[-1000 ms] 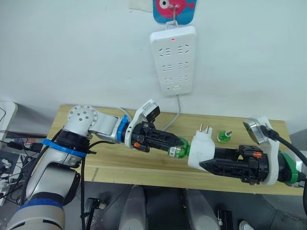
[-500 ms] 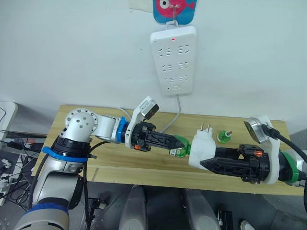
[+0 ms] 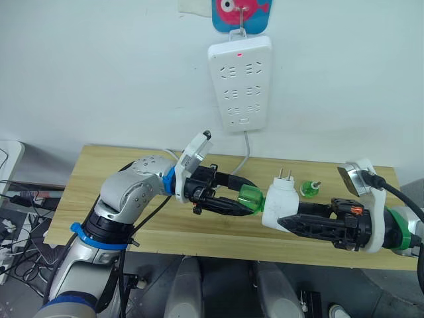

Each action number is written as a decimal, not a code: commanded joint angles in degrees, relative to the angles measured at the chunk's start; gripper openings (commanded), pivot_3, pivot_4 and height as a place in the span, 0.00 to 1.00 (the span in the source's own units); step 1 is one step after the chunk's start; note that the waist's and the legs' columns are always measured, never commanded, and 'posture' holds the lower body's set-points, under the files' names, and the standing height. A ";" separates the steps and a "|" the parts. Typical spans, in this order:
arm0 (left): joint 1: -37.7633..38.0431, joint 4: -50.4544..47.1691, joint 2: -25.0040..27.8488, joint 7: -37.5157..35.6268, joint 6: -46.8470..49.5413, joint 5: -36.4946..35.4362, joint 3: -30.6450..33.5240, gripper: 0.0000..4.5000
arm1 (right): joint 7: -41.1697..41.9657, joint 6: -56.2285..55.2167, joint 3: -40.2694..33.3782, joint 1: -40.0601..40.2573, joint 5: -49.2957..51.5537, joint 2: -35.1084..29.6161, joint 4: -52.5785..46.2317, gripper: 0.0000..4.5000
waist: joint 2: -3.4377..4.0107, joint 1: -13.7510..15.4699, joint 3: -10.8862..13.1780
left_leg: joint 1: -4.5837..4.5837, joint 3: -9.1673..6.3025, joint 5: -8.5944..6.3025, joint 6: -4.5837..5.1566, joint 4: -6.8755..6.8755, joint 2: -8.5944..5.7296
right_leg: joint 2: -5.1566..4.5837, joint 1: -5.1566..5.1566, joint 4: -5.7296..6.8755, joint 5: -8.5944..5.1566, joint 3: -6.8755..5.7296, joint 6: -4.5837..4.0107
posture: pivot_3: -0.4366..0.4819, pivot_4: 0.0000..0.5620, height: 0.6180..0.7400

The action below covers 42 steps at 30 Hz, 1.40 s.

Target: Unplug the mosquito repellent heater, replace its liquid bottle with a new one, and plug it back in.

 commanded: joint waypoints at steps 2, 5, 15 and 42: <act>0.49 -4.33 -2.60 -1.63 -0.65 0.77 -3.24 0.50 | 0.61 -2.14 -0.56 -1.63 2.54 1.07 -2.17 0.79 | 0.00 -0.09 0.00 | 0.00 -0.01 0.00 0.00 0.00 0.00 | 0.00 0.00 0.00 0.00 -0.01 0.00 | 0.53 0.60 1.00; 0.09 -4.21 -3.00 -1.46 -0.57 1.31 -3.26 0.50 | 0.45 -2.20 -0.56 -1.49 2.54 1.16 -2.22 0.94 | -0.01 -0.06 0.00 | 0.00 0.01 0.00 0.00 0.01 -0.03 | -0.03 0.02 -0.02 0.00 0.00 0.00 | 0.53 0.59 1.00; -0.56 -3.22 -3.90 -0.74 -0.62 2.21 -3.06 0.50 | -0.02 -3.08 -1.28 0.87 2.54 1.06 -2.90 0.99 | -0.02 -0.24 -0.01 | -0.01 -0.06 0.00 0.00 0.01 -0.01 | -0.01 0.01 0.01 0.00 -0.07 0.00 | 0.53 0.59 1.00; 0.34 -3.58 -4.69 0.41 -0.23 2.29 -1.98 0.50 | 1.07 -2.80 -8.03 9.61 2.54 8.31 3.76 0.99 | -0.02 -0.17 -0.01 | -0.01 -0.05 0.00 0.00 0.01 -0.01 | -0.01 0.02 0.01 0.00 -0.05 0.00 | 0.54 0.62 1.00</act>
